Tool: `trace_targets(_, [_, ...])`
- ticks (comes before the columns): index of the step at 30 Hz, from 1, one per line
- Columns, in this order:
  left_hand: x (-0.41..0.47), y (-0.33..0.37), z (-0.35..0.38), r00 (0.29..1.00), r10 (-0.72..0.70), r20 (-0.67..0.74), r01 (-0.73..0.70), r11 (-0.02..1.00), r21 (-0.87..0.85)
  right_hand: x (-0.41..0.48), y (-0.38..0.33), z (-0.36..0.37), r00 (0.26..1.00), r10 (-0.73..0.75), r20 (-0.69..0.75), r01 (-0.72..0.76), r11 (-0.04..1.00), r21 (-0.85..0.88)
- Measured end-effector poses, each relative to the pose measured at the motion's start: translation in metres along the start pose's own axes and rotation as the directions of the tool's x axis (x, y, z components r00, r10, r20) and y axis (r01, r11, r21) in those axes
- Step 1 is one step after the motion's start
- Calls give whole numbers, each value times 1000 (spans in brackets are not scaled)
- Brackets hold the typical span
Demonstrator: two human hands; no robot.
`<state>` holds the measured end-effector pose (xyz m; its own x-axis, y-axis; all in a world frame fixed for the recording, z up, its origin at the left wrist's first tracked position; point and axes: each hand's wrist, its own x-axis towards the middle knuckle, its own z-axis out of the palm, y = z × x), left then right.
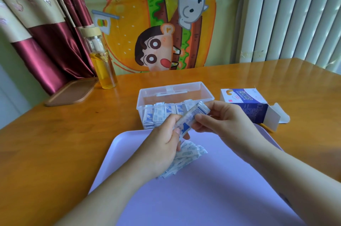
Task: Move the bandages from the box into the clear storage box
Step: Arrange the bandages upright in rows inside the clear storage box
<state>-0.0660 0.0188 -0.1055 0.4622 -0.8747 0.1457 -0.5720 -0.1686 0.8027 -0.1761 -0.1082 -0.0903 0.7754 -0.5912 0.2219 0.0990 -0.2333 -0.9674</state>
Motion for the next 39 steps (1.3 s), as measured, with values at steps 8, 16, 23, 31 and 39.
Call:
trace_targets(8, [16, 32, -25, 990, 102, -94, -93, 991, 92, 34, -39, -9, 975, -219, 44, 220, 913, -342])
trace_targets(16, [73, 51, -66, 981, 45, -191, -26, 995, 100, 92, -65, -5, 980, -183, 74, 197, 899, -391])
trace_targets(23, [107, 40, -71, 984, -65, -163, 77, 995, 71, 126, -55, 0, 995, -74, 65, 96, 874, -476])
trace_targets(31, [141, 12, -56, 959, -277, -52, 282, 940, 191, 158, -25, 18, 964, 247, 97, -109, 705, -701])
trace_targets(39, [149, 3, -50, 908, -403, 114, 340, 868, 361, 176, -5, 30, 859, 478, 184, -103, 514, -851])
